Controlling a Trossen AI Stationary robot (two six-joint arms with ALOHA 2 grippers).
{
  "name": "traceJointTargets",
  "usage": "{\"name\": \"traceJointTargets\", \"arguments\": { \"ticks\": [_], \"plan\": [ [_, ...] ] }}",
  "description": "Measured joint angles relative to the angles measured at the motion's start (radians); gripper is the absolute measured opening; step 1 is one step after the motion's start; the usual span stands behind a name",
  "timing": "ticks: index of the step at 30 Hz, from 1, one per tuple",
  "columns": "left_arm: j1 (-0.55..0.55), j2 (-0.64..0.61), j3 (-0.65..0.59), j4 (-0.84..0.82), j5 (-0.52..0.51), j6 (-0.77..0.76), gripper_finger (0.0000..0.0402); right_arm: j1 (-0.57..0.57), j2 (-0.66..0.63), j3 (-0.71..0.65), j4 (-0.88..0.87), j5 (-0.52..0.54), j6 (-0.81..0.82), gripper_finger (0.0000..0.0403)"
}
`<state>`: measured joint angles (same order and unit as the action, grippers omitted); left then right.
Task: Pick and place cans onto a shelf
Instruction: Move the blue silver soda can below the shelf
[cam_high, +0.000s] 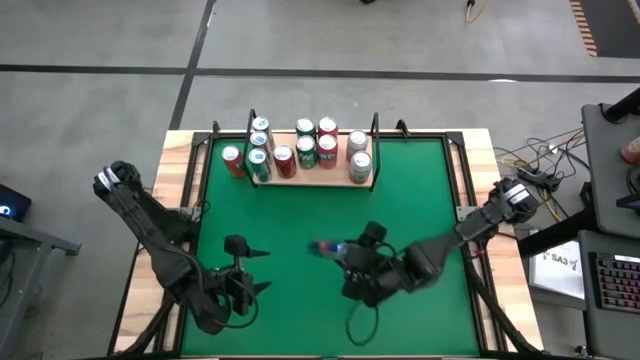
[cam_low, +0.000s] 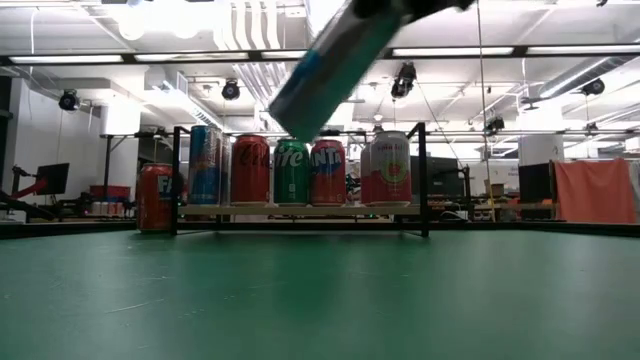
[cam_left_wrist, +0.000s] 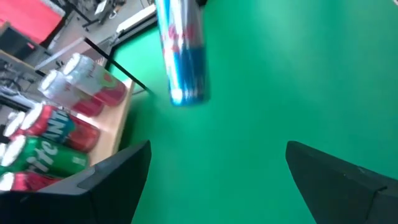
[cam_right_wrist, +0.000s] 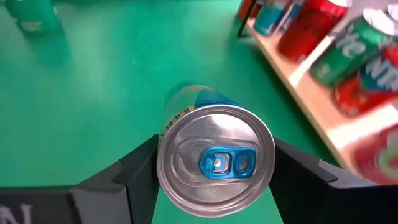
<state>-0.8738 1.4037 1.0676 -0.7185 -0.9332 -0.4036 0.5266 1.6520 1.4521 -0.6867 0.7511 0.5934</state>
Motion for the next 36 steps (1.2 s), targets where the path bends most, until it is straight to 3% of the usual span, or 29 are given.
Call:
{"name": "traceJointTargets", "arguments": {
  "ticks": [5,8,16,23,29,36],
  "plan": [
    [0.011,-0.101,0.0,-0.031,-0.038,0.077,0.0356,-0.096,0.0,0.0,0.091,-0.052,-0.146,0.0231],
    [0.025,-0.164,-0.002,-0.061,-0.085,0.089,0.0356,-0.15,0.0,0.0,0.101,-0.06,-0.151,0.0231],
    [0.071,-0.292,-0.054,-0.128,-0.16,0.07,0.0356,-0.274,0.025,0.0,0.172,-0.216,-0.147,0.0231],
    [0.151,-0.396,-0.166,-0.126,-0.087,0.081,0.0356,-0.357,0.062,0.0,0.313,-0.36,-0.24,0.0231],
    [0.217,-0.474,-0.284,-0.023,-0.063,0.091,0.0356,-0.411,0.065,0.0,0.363,-0.393,-0.246,0.0231],
    [0.263,-0.522,-0.415,0.232,0.014,0.217,0.0356,-0.441,0.066,0.0,0.363,-0.411,-0.246,0.0231]
  ]
}}
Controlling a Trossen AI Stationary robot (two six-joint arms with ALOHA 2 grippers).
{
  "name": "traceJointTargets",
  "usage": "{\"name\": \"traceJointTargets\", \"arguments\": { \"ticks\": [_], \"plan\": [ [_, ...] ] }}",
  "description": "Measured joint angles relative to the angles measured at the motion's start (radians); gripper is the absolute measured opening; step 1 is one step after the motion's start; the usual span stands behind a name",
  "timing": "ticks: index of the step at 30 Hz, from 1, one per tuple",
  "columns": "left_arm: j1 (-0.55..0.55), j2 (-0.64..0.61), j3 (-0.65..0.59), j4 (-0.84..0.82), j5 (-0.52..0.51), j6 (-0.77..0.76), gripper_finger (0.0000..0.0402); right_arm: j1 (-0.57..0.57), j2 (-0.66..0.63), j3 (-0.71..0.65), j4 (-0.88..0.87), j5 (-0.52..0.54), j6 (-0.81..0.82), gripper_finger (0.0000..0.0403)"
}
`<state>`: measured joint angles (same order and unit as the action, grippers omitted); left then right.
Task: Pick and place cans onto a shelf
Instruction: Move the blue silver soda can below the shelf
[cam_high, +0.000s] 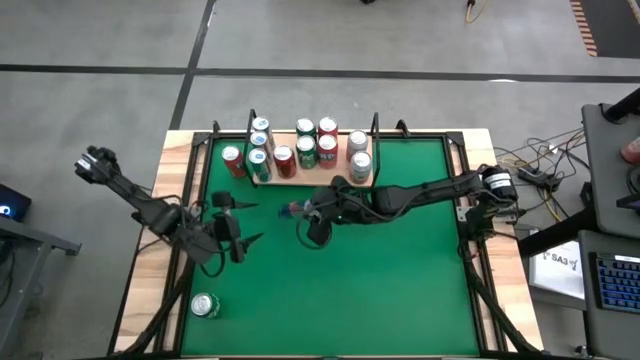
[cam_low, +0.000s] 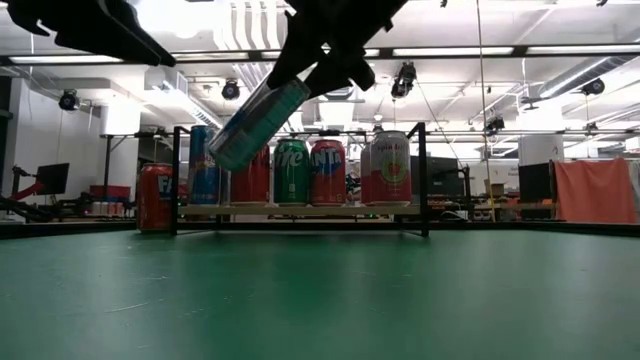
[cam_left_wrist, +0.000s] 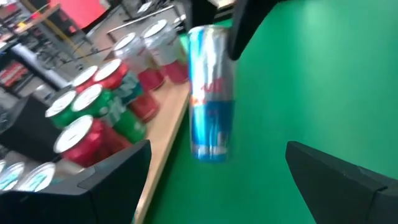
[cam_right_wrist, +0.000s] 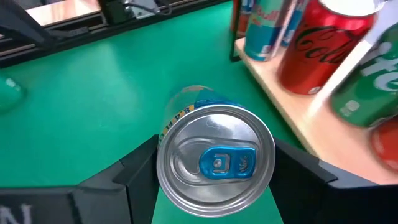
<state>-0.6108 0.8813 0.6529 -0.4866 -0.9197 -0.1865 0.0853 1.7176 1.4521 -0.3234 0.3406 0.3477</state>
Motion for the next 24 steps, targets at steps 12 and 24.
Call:
{"name": "traceJointTargets", "arguments": {
  "ticks": [12,24],
  "plan": [
    [0.116,0.0,-0.119,0.329,0.112,0.203,0.0356,-0.003,0.002,0.0,0.003,-0.061,0.01,0.0231],
    [0.138,0.047,-0.141,0.452,0.207,0.189,0.0356,-0.001,0.002,0.0,-0.005,-0.062,0.035,0.0231]
  ]
}}
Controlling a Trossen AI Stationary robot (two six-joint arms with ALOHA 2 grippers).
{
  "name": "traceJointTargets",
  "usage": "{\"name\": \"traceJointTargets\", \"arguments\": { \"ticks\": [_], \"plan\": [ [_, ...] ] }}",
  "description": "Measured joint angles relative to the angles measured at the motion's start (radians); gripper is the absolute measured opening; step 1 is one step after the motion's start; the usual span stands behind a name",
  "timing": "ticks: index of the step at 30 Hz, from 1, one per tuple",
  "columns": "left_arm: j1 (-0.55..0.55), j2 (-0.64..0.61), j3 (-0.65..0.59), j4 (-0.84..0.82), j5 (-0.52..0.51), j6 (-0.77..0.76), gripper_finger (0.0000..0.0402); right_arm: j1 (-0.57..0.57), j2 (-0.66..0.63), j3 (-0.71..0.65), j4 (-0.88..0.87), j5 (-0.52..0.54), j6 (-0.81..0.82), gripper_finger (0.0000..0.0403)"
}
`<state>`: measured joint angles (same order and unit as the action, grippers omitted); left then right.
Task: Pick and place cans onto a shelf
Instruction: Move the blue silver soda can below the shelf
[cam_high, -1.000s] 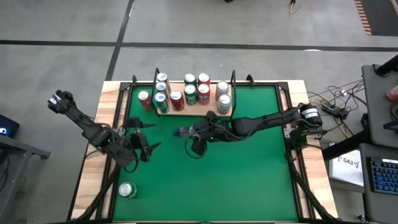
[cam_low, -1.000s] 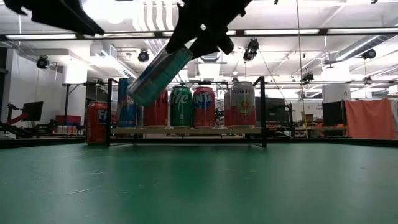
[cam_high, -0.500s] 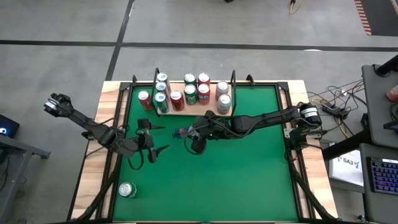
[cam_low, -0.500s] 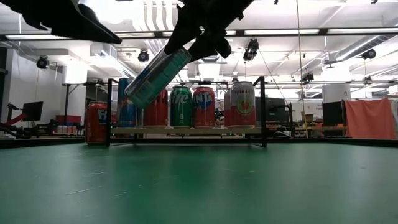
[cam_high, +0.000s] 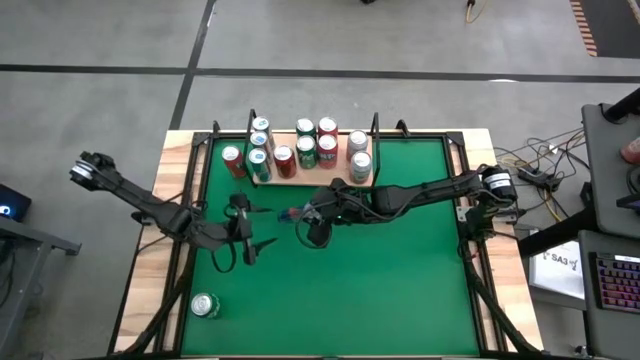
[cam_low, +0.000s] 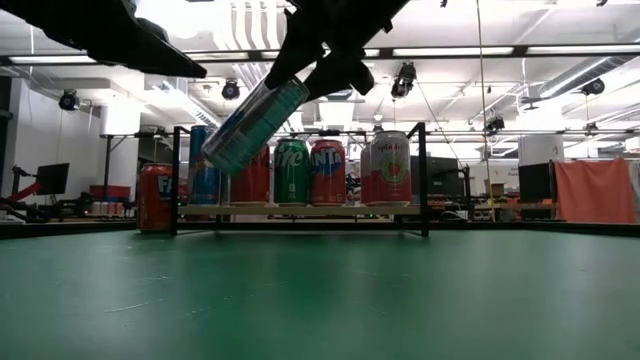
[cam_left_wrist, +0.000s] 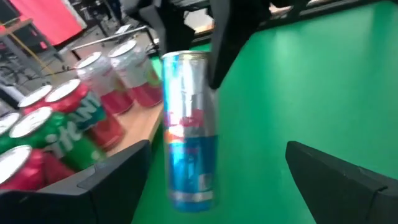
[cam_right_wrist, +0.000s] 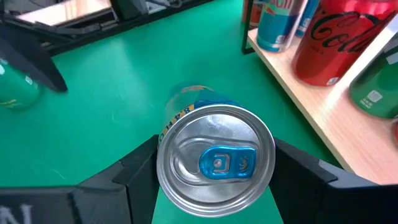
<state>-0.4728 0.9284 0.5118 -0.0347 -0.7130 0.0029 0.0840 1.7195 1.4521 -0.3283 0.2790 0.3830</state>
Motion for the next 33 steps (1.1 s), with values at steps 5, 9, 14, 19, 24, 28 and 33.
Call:
{"name": "traceJointTargets", "arguments": {
  "ticks": [5,9,14,19,24,28,33],
  "plan": [
    [0.009,0.053,-0.051,0.168,0.01,0.027,0.0356,0.01,0.0,0.0,0.01,0.0,0.0,0.0231],
    [0.04,0.098,-0.055,0.214,0.01,0.03,0.0356,0.015,0.0,0.0,0.021,-0.002,-0.001,0.0231],
    [0.068,0.145,-0.039,0.215,0.017,0.038,0.0356,0.012,0.0,0.008,-0.049,-0.06,0.009,0.0231],
    [0.069,0.164,-0.033,0.211,0.038,0.038,0.0356,0.014,0.0,0.102,-0.425,-0.153,0.047,0.0231],
    [0.069,0.158,-0.032,0.212,0.038,0.046,0.0356,0.009,-0.003,0.209,-0.821,-0.147,0.137,0.0231],
    [0.069,0.145,-0.023,0.211,0.038,0.073,0.0356,-0.014,-0.002,0.207,-0.926,-0.147,0.183,0.0231],
    [0.069,0.12,0.01,0.175,0.038,0.131,0.0356,-0.052,-0.001,0.152,-0.962,-0.152,0.183,0.0231]
  ]
}}
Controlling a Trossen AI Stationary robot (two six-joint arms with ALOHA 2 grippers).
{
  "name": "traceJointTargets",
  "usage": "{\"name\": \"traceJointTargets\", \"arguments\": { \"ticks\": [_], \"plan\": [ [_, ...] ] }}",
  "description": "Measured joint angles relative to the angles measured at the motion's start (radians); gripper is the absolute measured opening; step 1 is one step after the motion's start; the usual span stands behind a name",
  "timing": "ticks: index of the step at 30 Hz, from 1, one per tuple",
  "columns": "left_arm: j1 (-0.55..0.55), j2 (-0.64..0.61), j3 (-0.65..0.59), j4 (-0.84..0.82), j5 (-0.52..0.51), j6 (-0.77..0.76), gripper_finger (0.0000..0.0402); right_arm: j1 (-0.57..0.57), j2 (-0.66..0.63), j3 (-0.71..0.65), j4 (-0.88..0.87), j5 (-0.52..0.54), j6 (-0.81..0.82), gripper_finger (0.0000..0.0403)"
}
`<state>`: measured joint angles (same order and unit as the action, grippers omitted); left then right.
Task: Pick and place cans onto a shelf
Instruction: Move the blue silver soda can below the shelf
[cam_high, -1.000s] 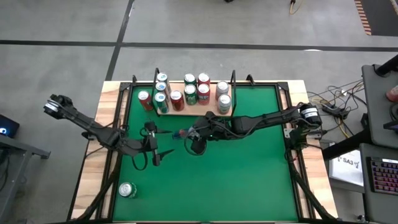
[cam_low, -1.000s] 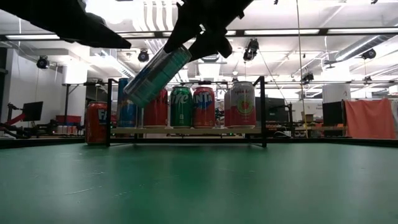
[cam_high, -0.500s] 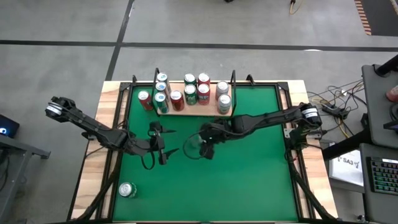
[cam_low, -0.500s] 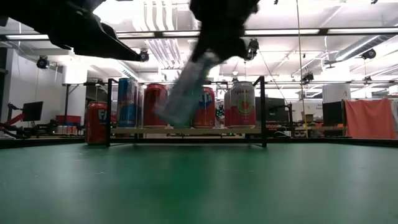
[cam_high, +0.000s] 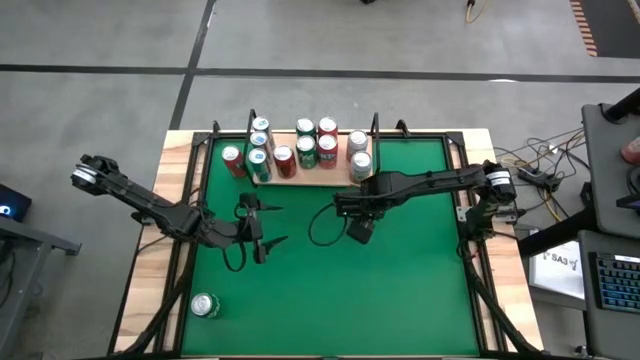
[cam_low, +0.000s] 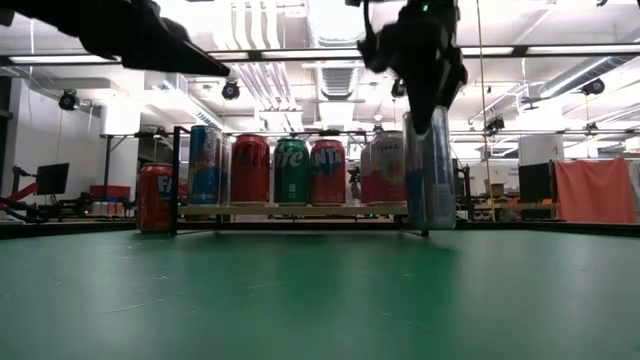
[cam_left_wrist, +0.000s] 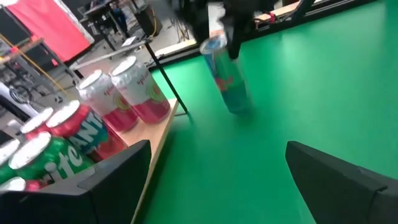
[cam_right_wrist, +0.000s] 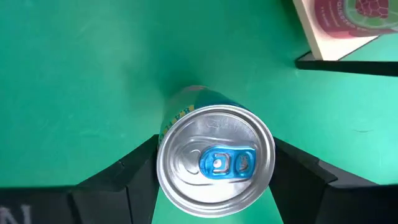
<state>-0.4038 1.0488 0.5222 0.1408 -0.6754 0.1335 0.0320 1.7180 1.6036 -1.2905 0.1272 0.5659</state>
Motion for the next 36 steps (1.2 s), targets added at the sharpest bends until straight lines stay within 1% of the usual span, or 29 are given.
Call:
{"name": "traceJointTargets", "arguments": {
  "ticks": [5,11,13,15,17,23,26,36],
  "plan": [
    [0.0,-0.037,0.04,-0.063,-0.007,0.048,0.0356,-0.019,0.001,-0.014,0.015,0.002,0.0,0.0231],
    [0.0,-0.092,0.055,-0.069,-0.024,0.115,0.0356,-0.026,0.002,-0.018,0.028,0.003,-0.001,0.0233],
    [0.0,-0.112,0.056,-0.069,-0.03,0.123,0.0356,-0.027,0.002,-0.022,0.041,0.003,0.003,0.0248],
    [0.0,-0.132,0.056,-0.068,-0.056,0.123,0.0356,-0.026,0.002,-0.03,0.065,0.001,0.012,0.0264],
    [0.0,-0.149,0.056,-0.068,-0.079,0.123,0.0356,-0.026,0.002,-0.039,0.085,0.0,0.013,0.0269],
    [0.0,-0.193,0.054,-0.066,-0.086,0.123,0.0356,-0.026,0.002,-0.067,0.124,0.002,-0.003,0.0249],
    [0.0,-0.21,0.055,-0.066,-0.086,0.127,0.0356,-0.026,0.002,-0.069,0.128,0.004,-0.021,0.0249],
    [0.0,-0.235,0.061,-0.066,-0.085,0.155,0.0356,-0.026,0.002,-0.07,0.136,0.005,-0.025,0.0318]
  ]
}}
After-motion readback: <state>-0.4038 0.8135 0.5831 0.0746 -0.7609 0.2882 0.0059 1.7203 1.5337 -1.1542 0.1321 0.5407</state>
